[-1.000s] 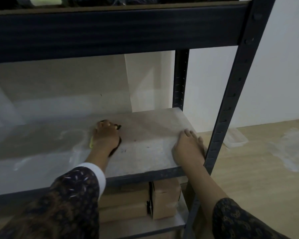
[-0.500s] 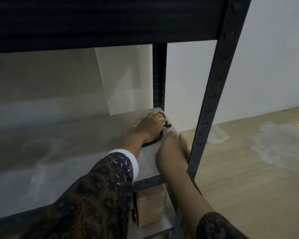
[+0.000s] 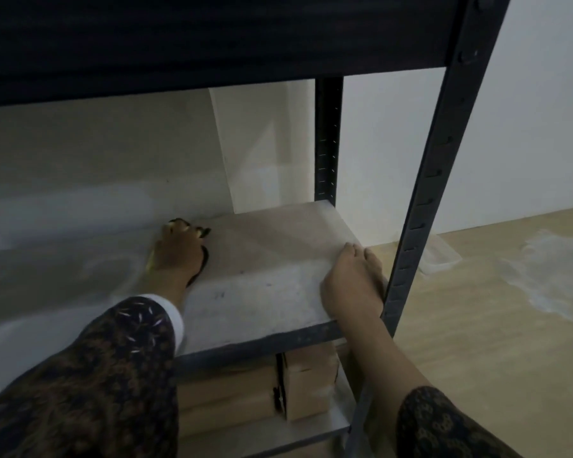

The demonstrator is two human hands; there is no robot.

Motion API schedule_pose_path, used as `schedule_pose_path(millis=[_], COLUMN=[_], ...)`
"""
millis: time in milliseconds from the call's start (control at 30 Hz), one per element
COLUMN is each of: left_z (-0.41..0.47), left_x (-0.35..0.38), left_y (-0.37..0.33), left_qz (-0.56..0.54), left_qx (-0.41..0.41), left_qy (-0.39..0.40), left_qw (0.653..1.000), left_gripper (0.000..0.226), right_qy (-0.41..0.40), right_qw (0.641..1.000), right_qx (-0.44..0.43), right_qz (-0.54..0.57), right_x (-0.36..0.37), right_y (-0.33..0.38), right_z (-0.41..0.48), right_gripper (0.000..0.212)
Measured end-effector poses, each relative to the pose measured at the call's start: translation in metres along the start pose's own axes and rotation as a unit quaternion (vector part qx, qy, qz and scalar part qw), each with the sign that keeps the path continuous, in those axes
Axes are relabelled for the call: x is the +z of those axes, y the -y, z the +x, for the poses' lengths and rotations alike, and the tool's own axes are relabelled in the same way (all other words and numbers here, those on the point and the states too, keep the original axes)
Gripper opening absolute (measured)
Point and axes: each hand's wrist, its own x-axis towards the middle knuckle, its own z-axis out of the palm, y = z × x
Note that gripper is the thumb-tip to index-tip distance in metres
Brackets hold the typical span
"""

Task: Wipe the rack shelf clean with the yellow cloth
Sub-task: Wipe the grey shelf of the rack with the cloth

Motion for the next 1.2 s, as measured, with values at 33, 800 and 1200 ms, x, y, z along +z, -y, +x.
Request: schedule_pose_path(millis=[33,800,1200], left_z=[-0.009,-0.129,-0.141], left_x=[-0.007,-0.033,-0.026], left_y=[0.008,-0.019,-0.027], left_qz=[0.004,-0.357,-0.262], left_qx=[-0.031,-0.121,-0.013], left_qy=[0.011,-0.074,-0.054], left_qw=[0.999,0.923,0.963], left_gripper=[0.035,0.031,0.027], right_qy=[-0.002,0.125,0.020], right_qw=[1.000,0.977,0.988], right_qx=[0.002,-0.158,-0.035], right_qz=[0.010,-0.070,-0.149], right_x=[-0.001,0.046,0.014], right_y=[0.000,0.099,0.039], right_z=[-0.002,-0.048,0.051], right_gripper=[0.054,0.058,0.056])
